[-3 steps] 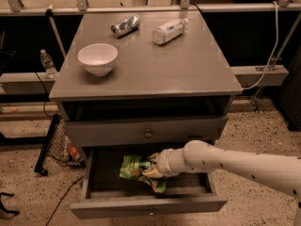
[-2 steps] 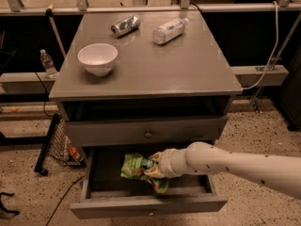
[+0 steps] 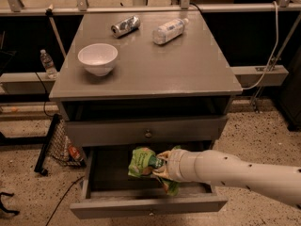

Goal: Pick green rice chip bag from middle drawer and place on counter

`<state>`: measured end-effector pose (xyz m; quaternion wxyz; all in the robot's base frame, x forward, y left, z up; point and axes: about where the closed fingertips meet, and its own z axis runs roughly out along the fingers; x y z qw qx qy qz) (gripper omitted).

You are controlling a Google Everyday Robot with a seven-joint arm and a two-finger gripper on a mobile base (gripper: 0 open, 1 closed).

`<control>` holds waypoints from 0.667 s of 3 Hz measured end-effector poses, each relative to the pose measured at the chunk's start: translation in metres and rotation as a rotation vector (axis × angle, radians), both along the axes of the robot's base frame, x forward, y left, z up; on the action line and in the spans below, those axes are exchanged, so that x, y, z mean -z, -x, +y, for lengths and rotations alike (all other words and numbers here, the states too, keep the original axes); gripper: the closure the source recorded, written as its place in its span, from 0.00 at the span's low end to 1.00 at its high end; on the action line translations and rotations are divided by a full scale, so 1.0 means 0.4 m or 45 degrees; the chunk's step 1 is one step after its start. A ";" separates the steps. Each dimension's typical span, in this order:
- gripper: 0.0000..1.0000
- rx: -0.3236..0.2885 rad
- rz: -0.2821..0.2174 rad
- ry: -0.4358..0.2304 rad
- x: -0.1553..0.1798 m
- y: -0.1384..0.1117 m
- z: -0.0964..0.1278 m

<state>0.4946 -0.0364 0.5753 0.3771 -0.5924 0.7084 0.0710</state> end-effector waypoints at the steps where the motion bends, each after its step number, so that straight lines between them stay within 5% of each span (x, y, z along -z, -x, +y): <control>1: 1.00 0.000 0.000 0.000 0.000 0.000 0.000; 2: 1.00 0.044 -0.068 0.043 -0.066 -0.004 -0.046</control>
Offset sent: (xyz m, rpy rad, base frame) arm 0.0043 -0.0583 0.0831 -0.1043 -0.1627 -0.1106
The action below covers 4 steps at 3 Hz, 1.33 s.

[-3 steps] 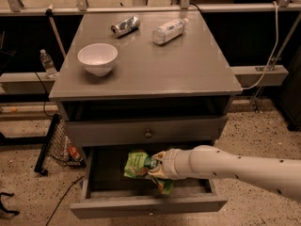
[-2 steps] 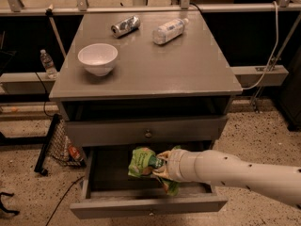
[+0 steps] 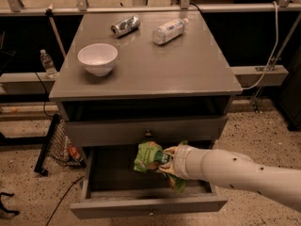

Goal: Pick green rice chip bag from middle drawer and place on counter

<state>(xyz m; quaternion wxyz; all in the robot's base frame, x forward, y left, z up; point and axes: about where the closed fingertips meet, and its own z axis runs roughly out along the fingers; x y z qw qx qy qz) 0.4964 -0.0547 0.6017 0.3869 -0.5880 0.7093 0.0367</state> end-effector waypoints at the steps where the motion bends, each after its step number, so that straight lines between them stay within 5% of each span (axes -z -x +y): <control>1: 1.00 0.102 -0.132 0.074 -0.128 -0.019 -0.111; 2: 1.00 0.176 -0.206 0.113 -0.209 -0.036 -0.195; 4: 1.00 0.221 -0.269 0.136 -0.269 -0.050 -0.241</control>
Offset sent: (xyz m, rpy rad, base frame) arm 0.0205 -0.1197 0.1173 -0.1202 -0.2188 -0.2070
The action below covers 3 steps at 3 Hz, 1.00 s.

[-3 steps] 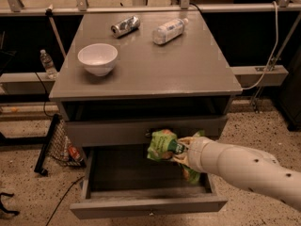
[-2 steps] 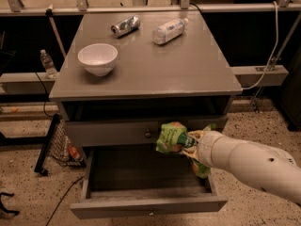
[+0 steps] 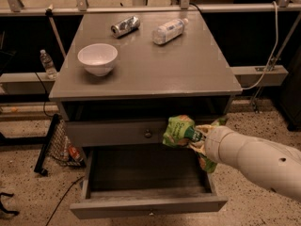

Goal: Pick green rice chip bag from middle drawer and place on counter

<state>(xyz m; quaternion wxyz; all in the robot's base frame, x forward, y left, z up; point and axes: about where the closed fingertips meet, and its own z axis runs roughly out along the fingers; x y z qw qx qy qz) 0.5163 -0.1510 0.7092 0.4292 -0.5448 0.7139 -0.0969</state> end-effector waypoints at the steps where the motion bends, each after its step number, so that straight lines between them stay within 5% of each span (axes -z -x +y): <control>1: 1.00 0.054 -0.100 0.049 -0.088 -0.016 -0.062; 3: 1.00 0.124 -0.338 0.184 -0.278 -0.004 -0.147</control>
Offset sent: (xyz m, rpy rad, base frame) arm 0.0130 -0.0595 0.1067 -0.1362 -0.2469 -0.1133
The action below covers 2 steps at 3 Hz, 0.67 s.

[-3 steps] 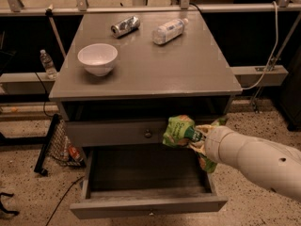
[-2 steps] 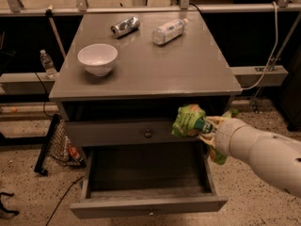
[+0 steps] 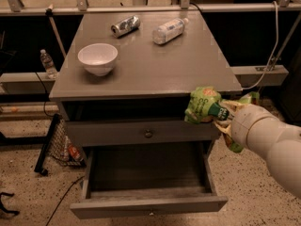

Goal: Pick green rice chip bag from middle drawer and place on counter

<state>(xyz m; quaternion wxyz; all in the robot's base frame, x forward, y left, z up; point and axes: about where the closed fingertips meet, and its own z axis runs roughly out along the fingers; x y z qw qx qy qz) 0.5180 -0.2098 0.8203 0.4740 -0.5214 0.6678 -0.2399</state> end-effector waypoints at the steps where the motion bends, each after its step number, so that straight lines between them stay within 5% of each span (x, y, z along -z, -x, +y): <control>1: 1.00 0.012 -0.070 0.044 -0.050 0.014 -0.013; 2: 1.00 0.001 -0.111 0.083 -0.087 0.016 -0.009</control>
Offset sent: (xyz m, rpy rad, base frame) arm 0.0010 0.0093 0.0504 -0.1032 -0.1226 -0.0034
